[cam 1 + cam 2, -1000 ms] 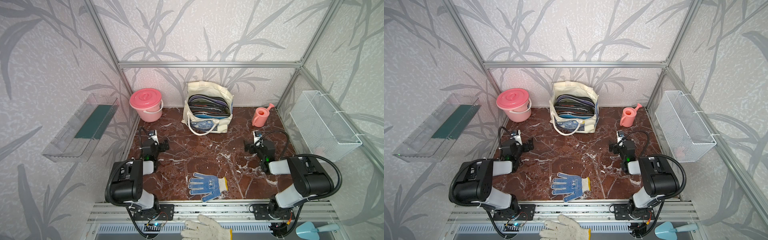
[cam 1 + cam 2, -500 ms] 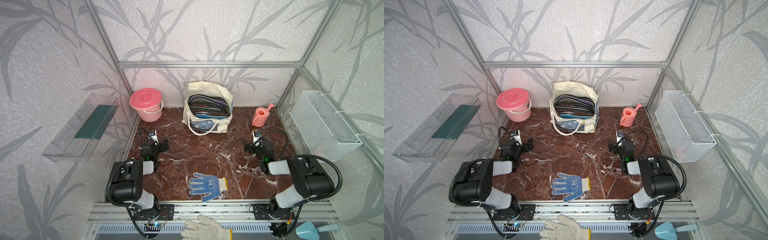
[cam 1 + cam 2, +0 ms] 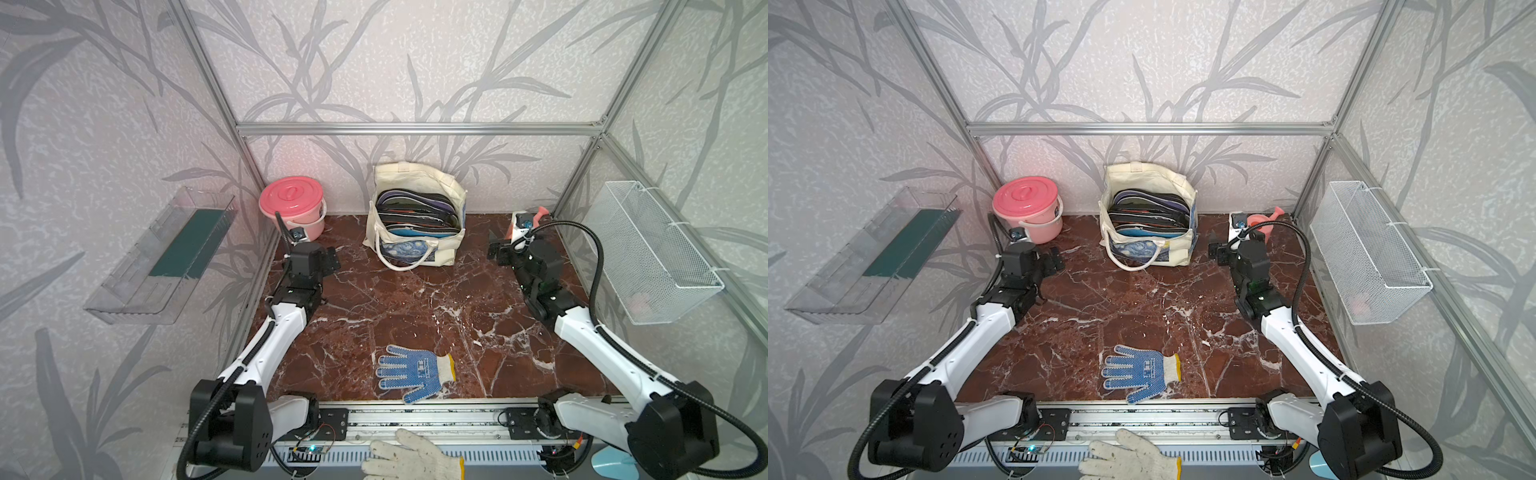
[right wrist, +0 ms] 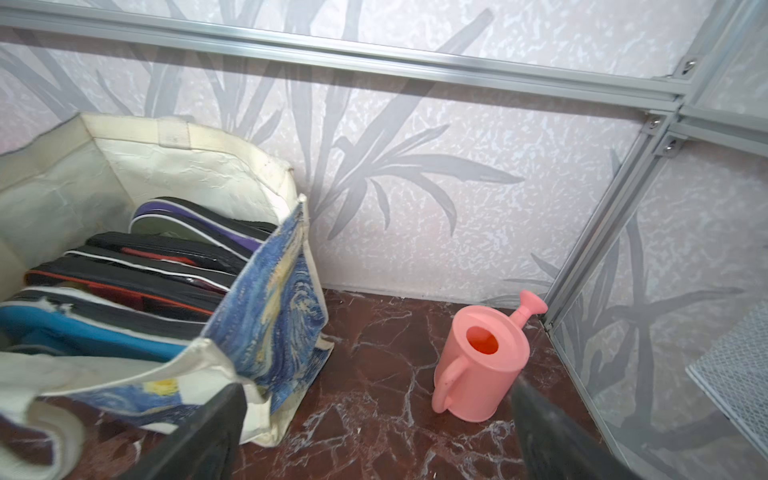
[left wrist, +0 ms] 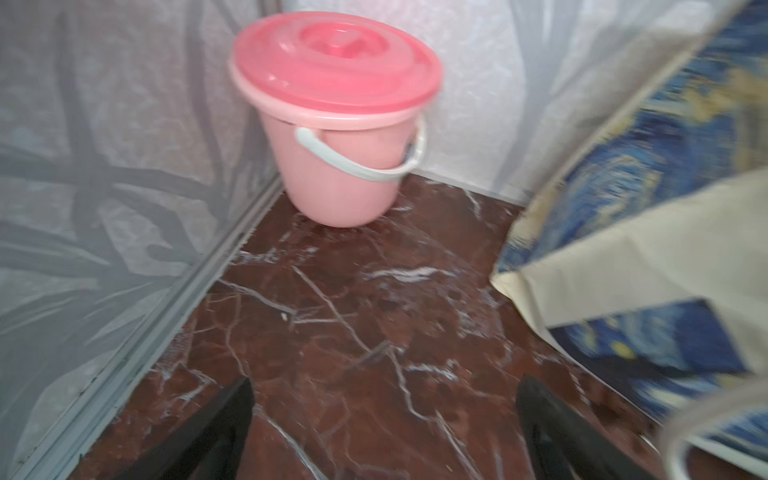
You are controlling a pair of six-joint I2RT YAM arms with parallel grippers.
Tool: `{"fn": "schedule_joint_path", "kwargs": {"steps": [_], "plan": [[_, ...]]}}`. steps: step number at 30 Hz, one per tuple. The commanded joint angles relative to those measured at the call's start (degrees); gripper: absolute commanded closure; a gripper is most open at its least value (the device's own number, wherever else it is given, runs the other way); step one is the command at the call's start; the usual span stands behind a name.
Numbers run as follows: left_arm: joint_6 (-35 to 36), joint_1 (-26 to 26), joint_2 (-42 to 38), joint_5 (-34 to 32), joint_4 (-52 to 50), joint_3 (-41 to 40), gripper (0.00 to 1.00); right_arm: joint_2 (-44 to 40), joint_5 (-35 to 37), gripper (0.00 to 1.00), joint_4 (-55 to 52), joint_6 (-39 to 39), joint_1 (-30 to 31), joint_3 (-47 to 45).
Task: Remove the ping pong set from the canvas bag
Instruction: Adjust the canvas bag at the center of the board.
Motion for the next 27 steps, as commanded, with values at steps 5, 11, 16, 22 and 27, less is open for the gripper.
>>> {"fn": "schedule_joint_path", "kwargs": {"steps": [5,11,16,22,27], "plan": [[-10.89,2.46,4.57,7.42,-26.4,20.85,0.06,8.43,-11.48,0.01,-35.04,11.64,1.6,26.74],[-6.11,1.09,-2.91,6.11,-15.06,14.24,0.01,13.29,-9.35,0.01,-37.65,10.19,4.28,31.66],[-8.78,-1.34,1.27,0.71,-21.72,19.37,0.01,26.02,-10.67,0.01,-50.67,11.47,4.29,45.68],[-2.5,-2.71,-1.36,4.02,-12.92,12.98,0.01,35.3,-11.83,0.01,-56.73,12.87,3.57,55.97],[-1.02,-2.71,0.22,8.34,-14.35,14.7,0.01,41.52,-14.25,0.01,-60.27,15.02,1.12,62.78]]}}
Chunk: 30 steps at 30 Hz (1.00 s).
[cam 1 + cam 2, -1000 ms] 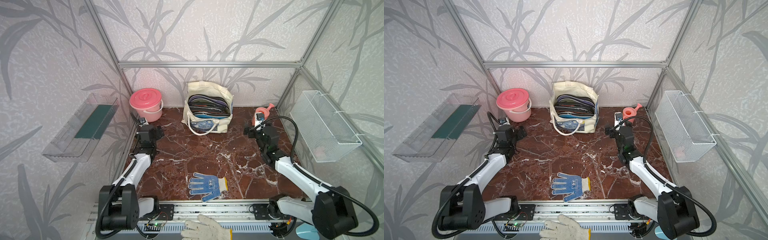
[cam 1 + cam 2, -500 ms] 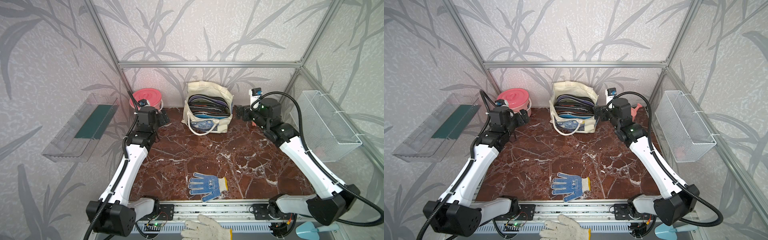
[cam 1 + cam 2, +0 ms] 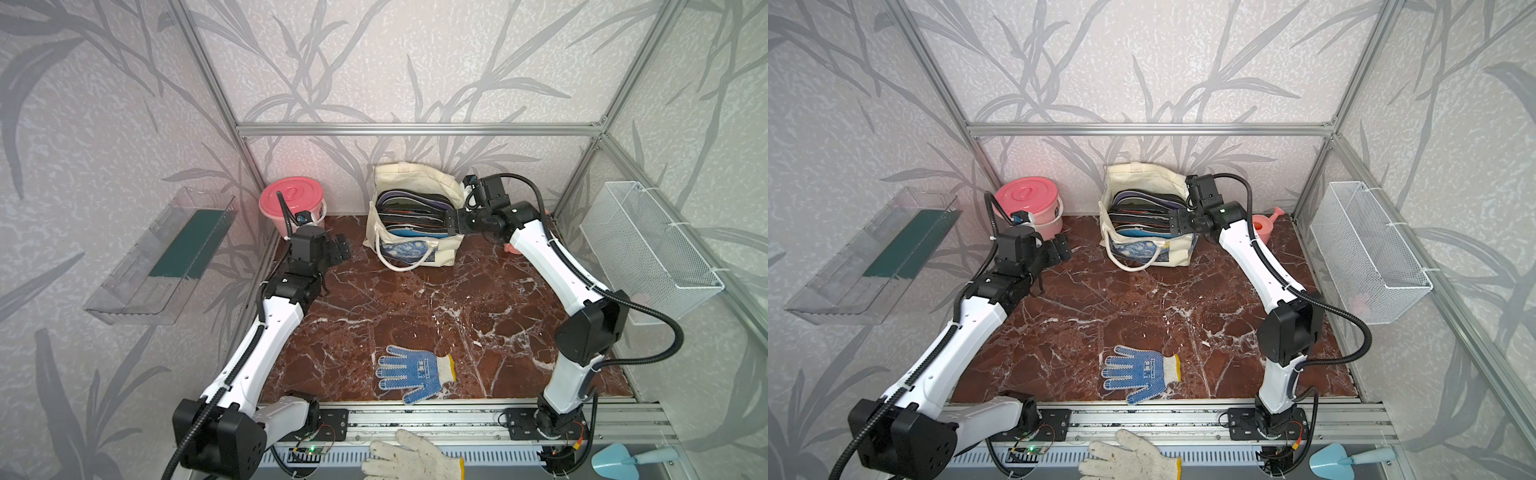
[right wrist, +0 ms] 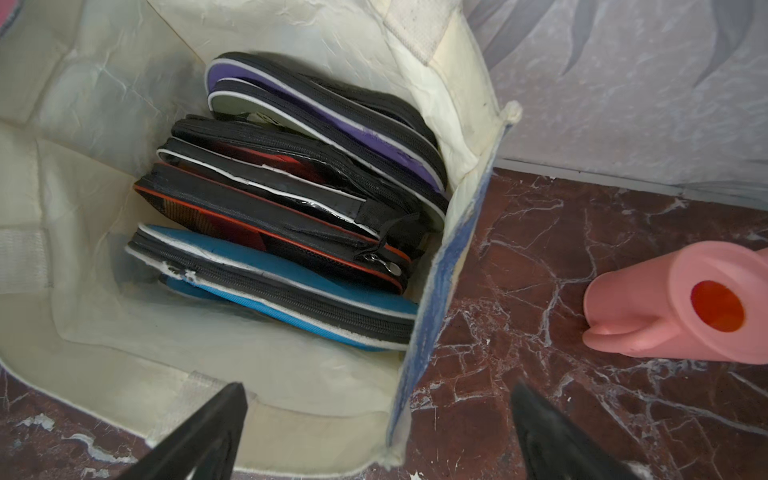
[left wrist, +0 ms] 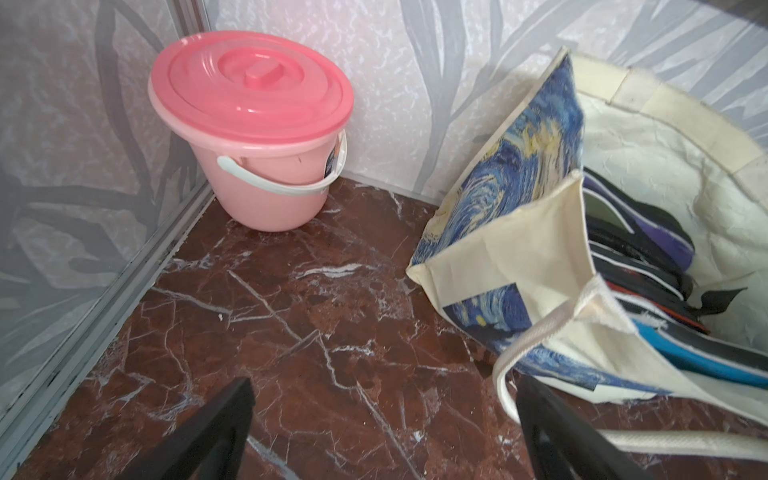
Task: Remove the ping pong set from the canvas bag
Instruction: Adjust the canvas bag at the center of the board.
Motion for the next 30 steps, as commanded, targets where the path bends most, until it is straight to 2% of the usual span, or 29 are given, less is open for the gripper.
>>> {"fn": "schedule_joint_path", "kwargs": {"steps": [1,3,6,9,11,13,14,18,22,30], "plan": [[1.23,-0.02,3.62,2.42,-3.85,7.2,0.01,2.79,-2.23,0.01,-4.83,2.31,-2.1,4.42],[0.16,-0.03,5.22,3.79,-3.52,8.14,0.01,5.23,-2.86,0.01,-5.4,3.23,-3.08,6.67],[-4.46,-0.02,5.29,3.69,1.78,5.55,0.01,9.05,-3.17,0.1,-6.6,3.77,-3.75,10.3],[-6.62,-0.02,7.11,4.09,3.52,5.75,0.01,12.14,-4.28,0.28,-7.64,3.85,-3.77,13.29],[-6.61,-0.35,10.26,3.46,-2.33,10.13,0.01,13.65,-5.05,0.58,-9.19,3.93,-3.73,15.24],[-6.15,-1.08,12.73,2.4,-5.21,12.93,0.01,14.24,-5.57,0.96,-10.58,3.86,-3.76,16.19],[-6.43,-1.3,13.36,3.26,-4.5,12.77,0.01,14.01,-5.75,1.0,-11.01,3.75,-3.69,16.17],[-10.18,-1.56,14.41,7.6,2.02,10.8,0.01,10.99,-4.79,1.0,-9.12,3.06,-2.58,11.95],[-16.01,-3.14,19.07,11.48,6.36,13.34,0.05,7.2,-4.46,1.0,-4.02,4.03,-1.21,4.66],[-21.48,-9.58,27.98,10.49,10.92,19.67,0.06,6.66,-4.32,1.0,-2.5,4.17,0.29,2.06]]}}
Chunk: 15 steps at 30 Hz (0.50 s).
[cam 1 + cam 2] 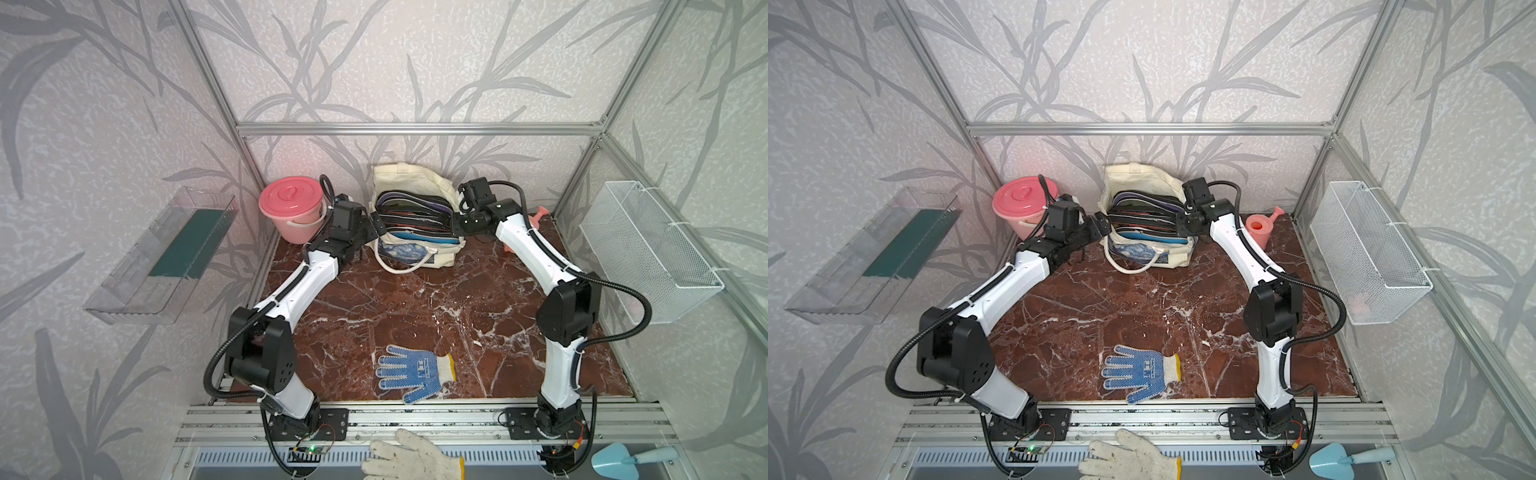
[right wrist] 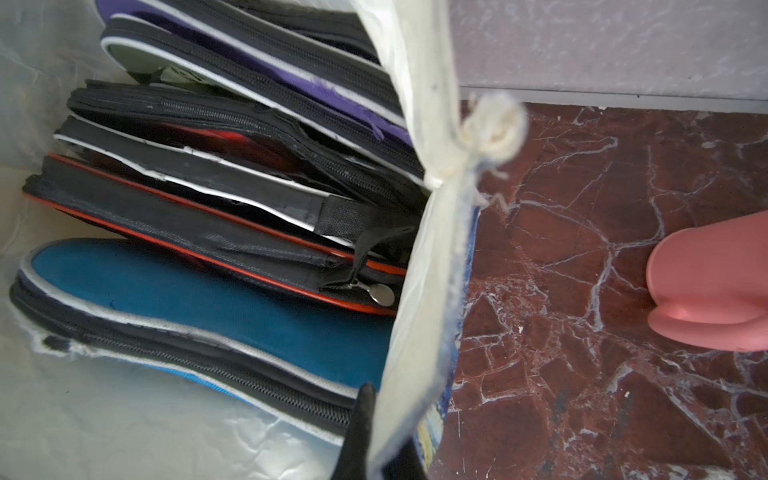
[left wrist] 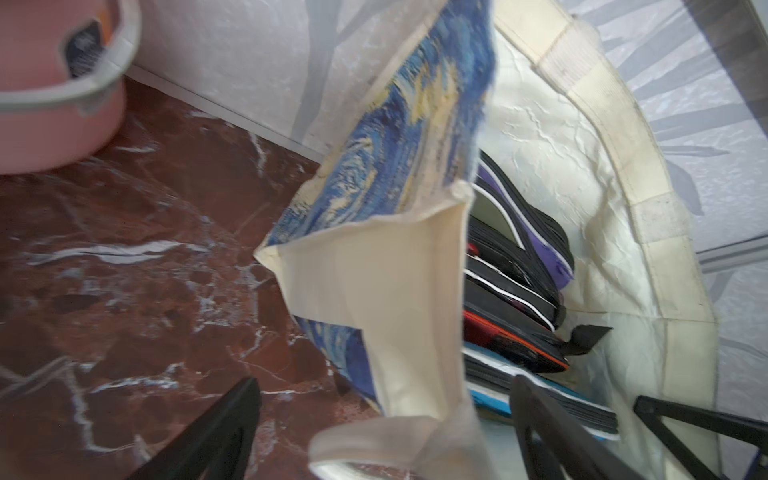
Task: Remove the ping pong set from the canvas bag
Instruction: Adjust the canvas bag at the center of the board.
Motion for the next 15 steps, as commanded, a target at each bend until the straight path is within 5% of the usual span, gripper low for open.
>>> {"fn": "schedule_joint_path", "kwargs": {"steps": [1,3,4,5,6,7,15], "plan": [[-3.49,-2.52,2.04,-0.95,2.24,3.55,0.06,-2.09,-0.9,1.0,-1.18,0.23,0.68,-0.85],[-3.84,-3.23,3.96,-1.15,1.36,5.0,0.09,-2.3,-0.91,1.0,-1.19,0.0,0.7,-1.02],[-4.35,-3.33,5.13,-1.13,0.77,5.62,0.21,-2.53,-0.91,1.0,-1.19,-0.02,0.66,-1.18],[-4.65,-3.33,6.2,-0.81,0.12,6.3,0.47,-2.82,-0.91,1.0,-1.21,-0.06,0.66,-1.41],[-4.8,-3.32,7.06,-0.68,-0.65,6.91,0.86,-3.12,-1.04,1.0,-1.2,-0.11,0.7,-1.66],[-5.3,-3.37,7.77,-1.25,-2.01,7.51,1.0,-3.59,-1.07,1.0,-1.28,-0.11,0.69,-2.02],[-4.06,-0.74,6.63,-8.02,-10.04,9.1,1.0,-11.37,-2.43,1.0,-0.7,-0.63,3.2,-9.56]]}}
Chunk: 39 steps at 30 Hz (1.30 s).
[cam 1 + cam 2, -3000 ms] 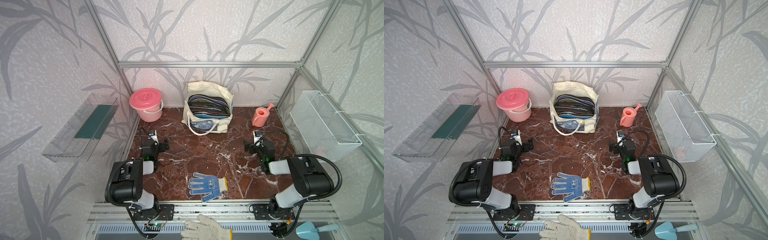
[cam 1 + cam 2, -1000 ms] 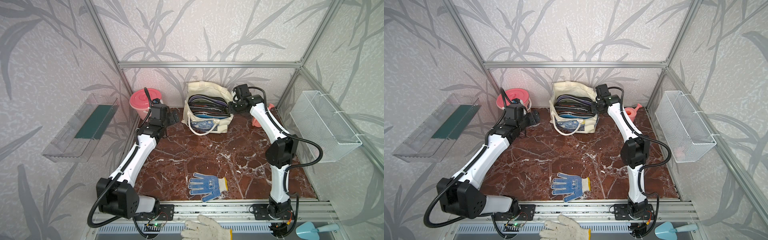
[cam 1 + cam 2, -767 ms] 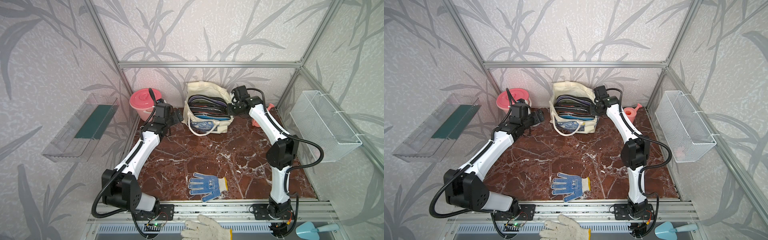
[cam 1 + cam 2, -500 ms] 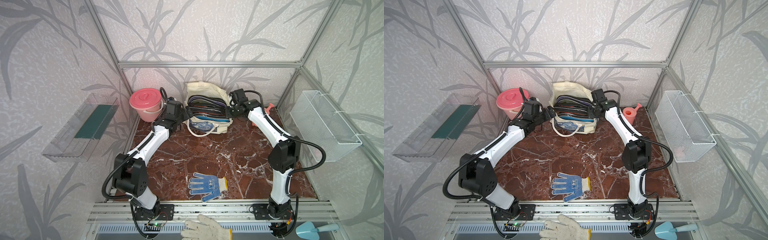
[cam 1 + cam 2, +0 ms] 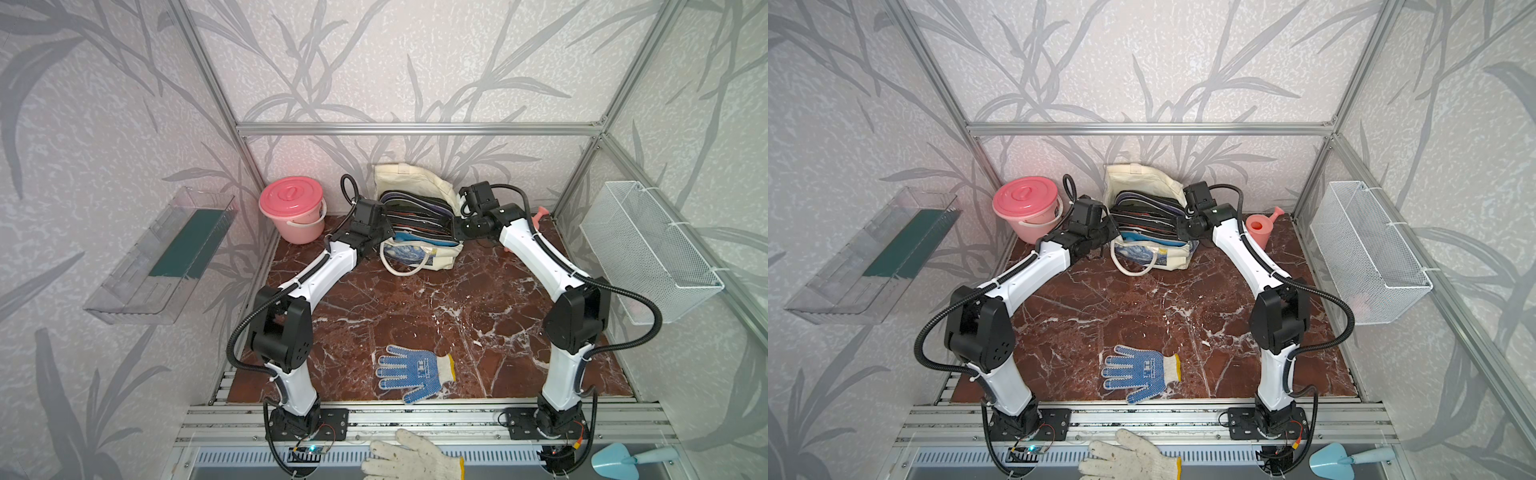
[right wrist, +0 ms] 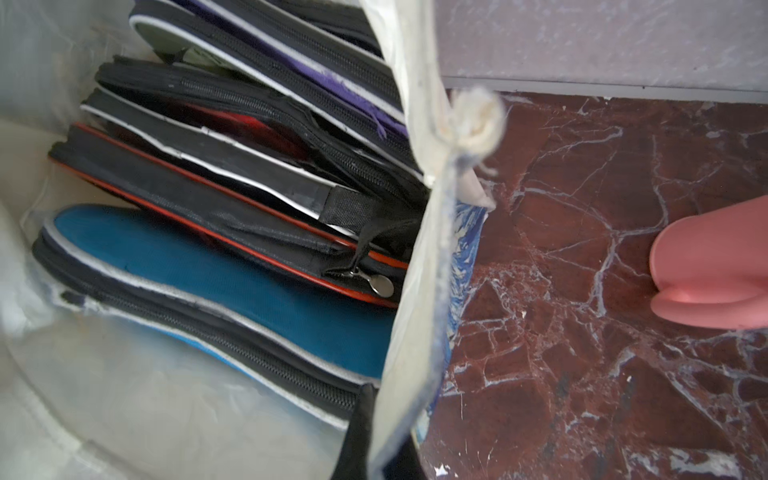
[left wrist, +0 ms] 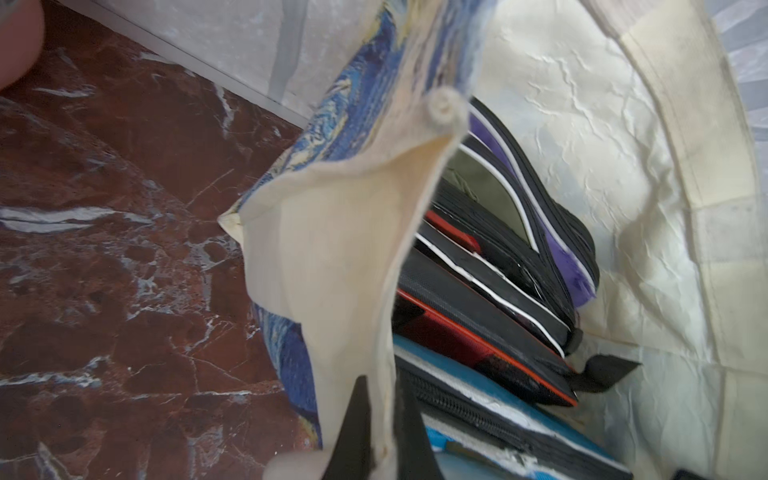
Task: Remove the ping pong set from the canvas bag
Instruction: Adjust the canvas bag at the center of the board.
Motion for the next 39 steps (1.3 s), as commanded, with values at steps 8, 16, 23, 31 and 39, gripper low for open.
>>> {"fn": "schedule_joint_path", "kwargs": {"steps": [8,16,23,31,39], "plan": [[2.53,10.64,-5.56,-0.79,-6.26,-0.5,1.0,-11.12,-1.8,1.0,0.27,3.37,13.08,-10.16],[5.82,17.42,-7.36,0.63,-6.96,-0.46,1.0,-9.53,-0.81,1.0,5.48,9.31,25.29,-9.31],[6.33,19.46,-7.21,5.59,-6.79,2.07,0.57,-8.71,-0.16,0.5,5.04,8.73,27.69,-6.09],[7.23,19.44,-15.53,10.45,-12.76,1.27,0.01,-16.76,3.06,0.05,-0.69,4.5,21.78,-6.28],[6.6,16.3,-28.58,7.58,-22.93,-7.92,0.01,-17.29,0.61,0.05,-2.37,0.83,13.66,-5.25]]}}
